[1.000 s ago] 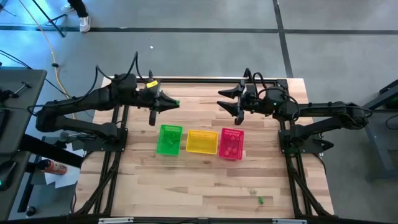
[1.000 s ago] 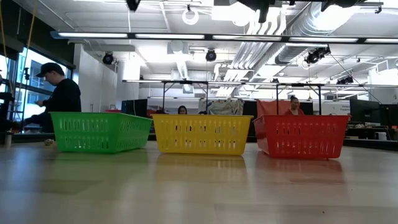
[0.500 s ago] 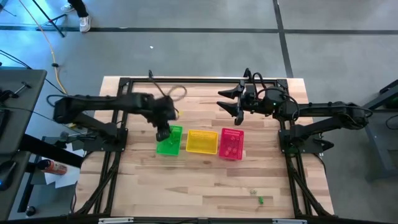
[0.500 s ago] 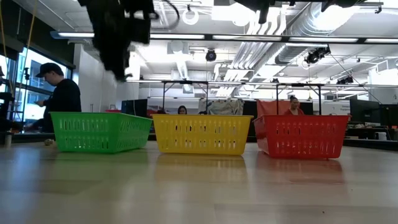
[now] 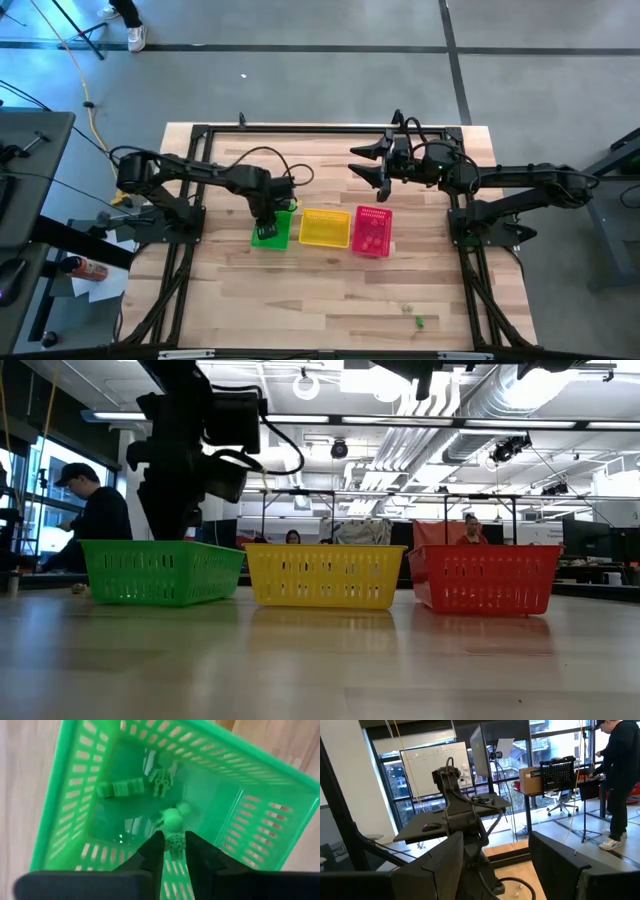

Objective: Sort Halloween decoration
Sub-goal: Put the green skeleton toy into the green basket

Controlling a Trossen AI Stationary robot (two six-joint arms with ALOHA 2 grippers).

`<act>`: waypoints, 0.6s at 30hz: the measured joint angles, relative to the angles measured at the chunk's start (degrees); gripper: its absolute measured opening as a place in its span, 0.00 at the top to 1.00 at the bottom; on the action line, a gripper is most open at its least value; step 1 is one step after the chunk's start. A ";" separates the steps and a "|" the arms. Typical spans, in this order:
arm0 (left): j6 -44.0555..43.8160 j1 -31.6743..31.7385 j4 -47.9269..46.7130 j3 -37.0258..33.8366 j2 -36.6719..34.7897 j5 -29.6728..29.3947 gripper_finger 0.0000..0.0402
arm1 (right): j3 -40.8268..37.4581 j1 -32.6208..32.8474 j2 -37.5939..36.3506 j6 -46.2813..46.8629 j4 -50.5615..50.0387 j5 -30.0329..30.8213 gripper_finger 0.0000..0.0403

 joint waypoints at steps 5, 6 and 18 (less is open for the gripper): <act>0.08 0.44 0.46 0.02 -0.96 -0.21 0.73 | 0.00 0.00 0.00 0.02 -1.32 0.01 0.45; 0.13 0.44 0.39 0.02 -1.16 -0.23 0.71 | 0.00 0.00 0.00 0.02 -1.33 0.02 0.45; 0.83 3.69 -0.90 6.85 -16.06 -0.81 0.52 | 0.00 0.00 0.00 0.06 5.67 1.40 0.45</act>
